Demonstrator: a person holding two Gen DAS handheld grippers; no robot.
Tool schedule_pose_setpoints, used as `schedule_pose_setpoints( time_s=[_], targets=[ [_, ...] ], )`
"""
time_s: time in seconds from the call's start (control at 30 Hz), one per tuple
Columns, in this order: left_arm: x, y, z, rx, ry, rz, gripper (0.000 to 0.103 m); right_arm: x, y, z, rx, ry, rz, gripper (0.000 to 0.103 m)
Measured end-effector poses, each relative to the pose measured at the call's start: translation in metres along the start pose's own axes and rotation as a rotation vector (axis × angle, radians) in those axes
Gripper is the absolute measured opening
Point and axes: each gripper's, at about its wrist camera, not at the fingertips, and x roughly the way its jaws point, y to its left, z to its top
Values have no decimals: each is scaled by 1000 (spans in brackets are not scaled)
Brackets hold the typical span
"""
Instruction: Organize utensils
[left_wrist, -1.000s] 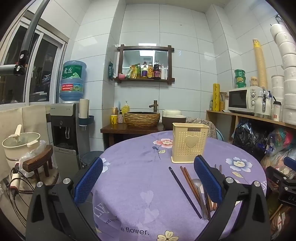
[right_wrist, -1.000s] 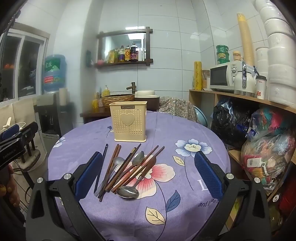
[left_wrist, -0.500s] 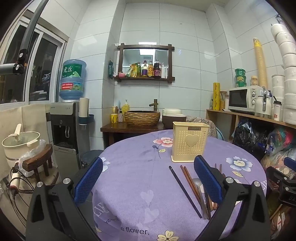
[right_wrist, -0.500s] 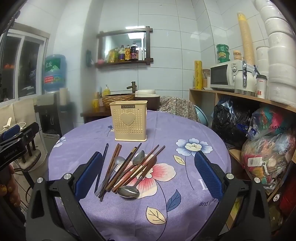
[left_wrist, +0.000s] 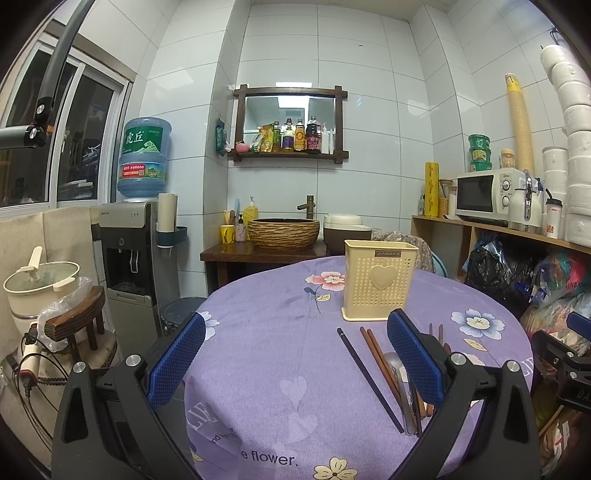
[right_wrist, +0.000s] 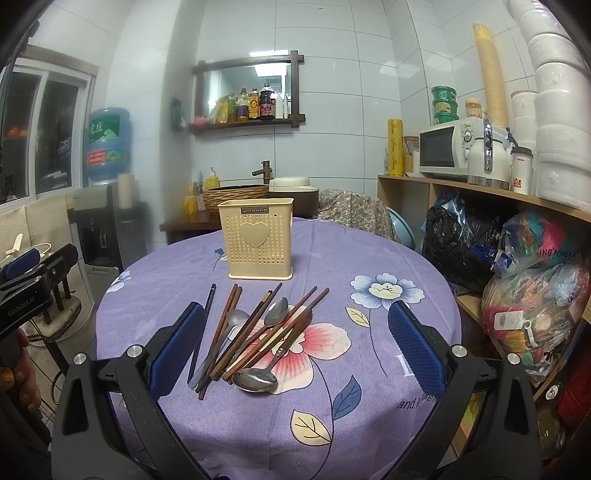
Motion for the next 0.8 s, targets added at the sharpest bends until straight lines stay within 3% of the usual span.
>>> schedule_pose_setpoints(
  time_s=[0.8],
  targets=[
    [1, 1, -1, -2, 5, 0, 98, 1, 0, -2, 3, 3, -1, 98]
  ],
)
